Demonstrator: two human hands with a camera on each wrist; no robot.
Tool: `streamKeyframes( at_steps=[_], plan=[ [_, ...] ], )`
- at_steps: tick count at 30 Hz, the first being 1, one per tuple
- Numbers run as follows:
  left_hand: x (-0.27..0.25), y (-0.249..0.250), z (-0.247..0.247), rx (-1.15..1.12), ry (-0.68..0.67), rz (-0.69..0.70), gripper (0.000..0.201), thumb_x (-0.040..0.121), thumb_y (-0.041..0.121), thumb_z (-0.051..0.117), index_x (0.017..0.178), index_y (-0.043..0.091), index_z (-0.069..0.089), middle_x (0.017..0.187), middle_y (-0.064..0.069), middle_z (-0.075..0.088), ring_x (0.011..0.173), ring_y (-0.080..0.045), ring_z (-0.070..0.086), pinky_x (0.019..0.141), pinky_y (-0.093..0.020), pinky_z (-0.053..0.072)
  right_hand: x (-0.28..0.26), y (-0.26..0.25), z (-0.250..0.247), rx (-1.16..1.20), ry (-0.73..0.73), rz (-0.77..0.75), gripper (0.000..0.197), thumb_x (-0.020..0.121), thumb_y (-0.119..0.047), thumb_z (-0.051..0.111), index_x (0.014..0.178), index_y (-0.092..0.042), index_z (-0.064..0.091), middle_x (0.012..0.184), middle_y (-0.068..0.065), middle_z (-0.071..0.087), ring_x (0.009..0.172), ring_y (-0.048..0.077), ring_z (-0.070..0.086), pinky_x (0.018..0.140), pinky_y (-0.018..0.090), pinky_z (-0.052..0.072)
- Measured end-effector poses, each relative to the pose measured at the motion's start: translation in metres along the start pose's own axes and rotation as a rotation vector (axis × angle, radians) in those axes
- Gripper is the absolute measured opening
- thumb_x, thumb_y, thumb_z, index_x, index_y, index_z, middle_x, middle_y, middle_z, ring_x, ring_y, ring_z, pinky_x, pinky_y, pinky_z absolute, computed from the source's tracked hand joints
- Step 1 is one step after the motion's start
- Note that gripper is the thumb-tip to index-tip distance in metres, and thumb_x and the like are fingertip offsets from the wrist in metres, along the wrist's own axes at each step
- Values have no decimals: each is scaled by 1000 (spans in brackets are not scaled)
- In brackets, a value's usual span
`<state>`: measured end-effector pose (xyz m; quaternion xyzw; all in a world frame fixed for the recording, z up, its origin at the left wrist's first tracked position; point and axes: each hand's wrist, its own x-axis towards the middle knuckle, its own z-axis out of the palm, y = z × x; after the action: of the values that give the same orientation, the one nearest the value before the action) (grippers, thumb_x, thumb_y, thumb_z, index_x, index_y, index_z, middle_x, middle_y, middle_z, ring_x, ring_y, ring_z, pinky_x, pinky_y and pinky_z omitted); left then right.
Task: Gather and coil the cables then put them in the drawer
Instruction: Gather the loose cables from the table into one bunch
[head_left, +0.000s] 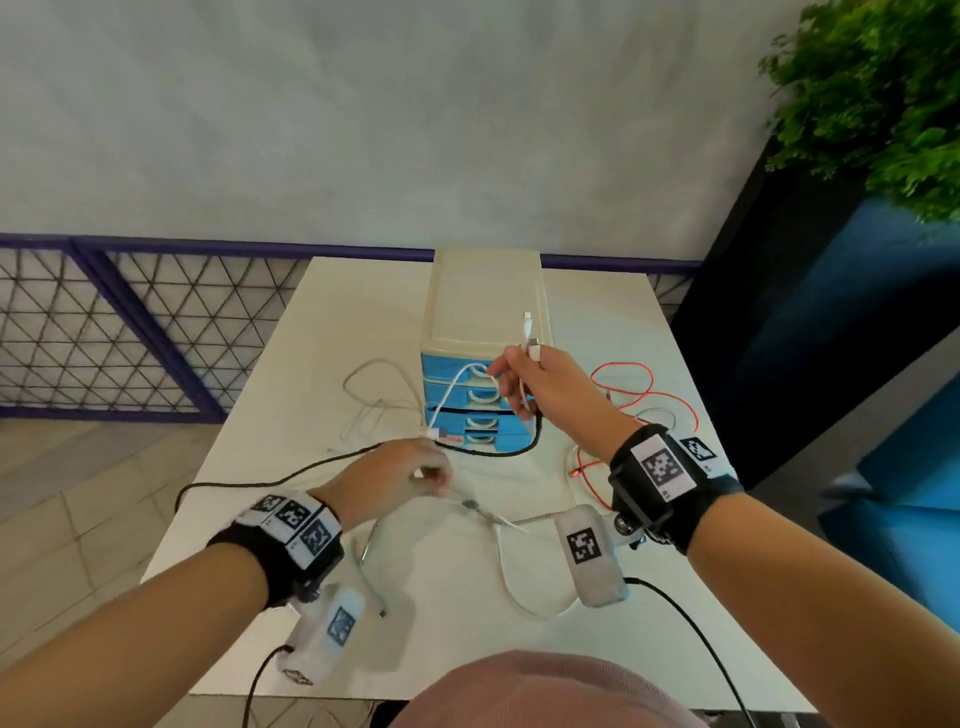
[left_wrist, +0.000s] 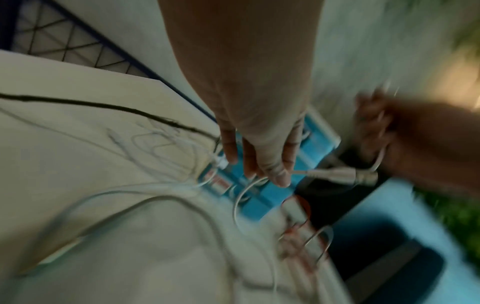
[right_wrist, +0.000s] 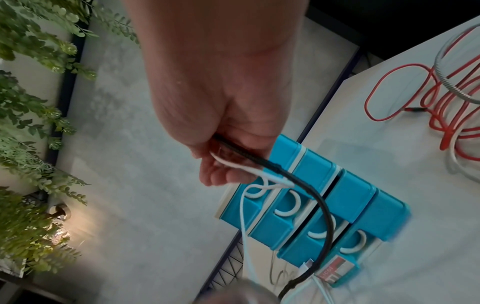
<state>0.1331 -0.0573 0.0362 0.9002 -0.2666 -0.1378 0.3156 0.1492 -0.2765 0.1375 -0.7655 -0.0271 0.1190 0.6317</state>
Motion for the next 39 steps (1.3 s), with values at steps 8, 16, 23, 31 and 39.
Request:
streamKeyframes(
  at_steps=[8, 16, 23, 31, 39],
  plan=[
    [26, 80, -70, -511, 493, -117, 17, 81, 8, 71, 76, 20, 61, 70, 3, 67, 60, -4, 66, 58, -20, 56, 7, -11, 27, 138, -74, -64, 36, 103, -31, 41, 121, -9, 63, 114, 12, 70, 103, 23, 68, 88, 36, 57],
    [12, 73, -64, -320, 204, -276, 16, 81, 22, 74, 72, 9, 73, 62, 2, 70, 55, -7, 64, 57, -18, 53, 12, -11, 36, 171, -2, -63, 33, 104, -18, 37, 110, 6, 58, 100, 12, 70, 81, 13, 70, 71, 26, 58],
    [-29, -2, -9, 304, -253, -439, 10, 81, 14, 57, 81, 19, 67, 67, 13, 57, 70, -12, 59, 62, -23, 44, 5, -3, 16, 50, 64, -17, 26, 104, -28, 35, 112, -14, 56, 60, -5, 37, 42, 4, 31, 41, 18, 29],
    [-42, -34, 31, 541, -381, -534, 26, 85, 31, 47, 104, 17, 56, 108, -4, 63, 100, -26, 61, 82, -35, 48, -7, 0, 12, -143, 41, -33, 33, 100, -31, 44, 106, -3, 61, 60, -1, 36, 47, 10, 33, 43, 21, 35],
    [-24, 12, -24, 554, -205, -350, 17, 90, 20, 45, 101, 18, 58, 104, -2, 61, 95, -24, 59, 75, -35, 46, 11, 3, 27, -82, -96, -106, 30, 104, -25, 39, 98, -8, 63, 83, 2, 69, 67, 7, 66, 62, 20, 54]
  ],
)
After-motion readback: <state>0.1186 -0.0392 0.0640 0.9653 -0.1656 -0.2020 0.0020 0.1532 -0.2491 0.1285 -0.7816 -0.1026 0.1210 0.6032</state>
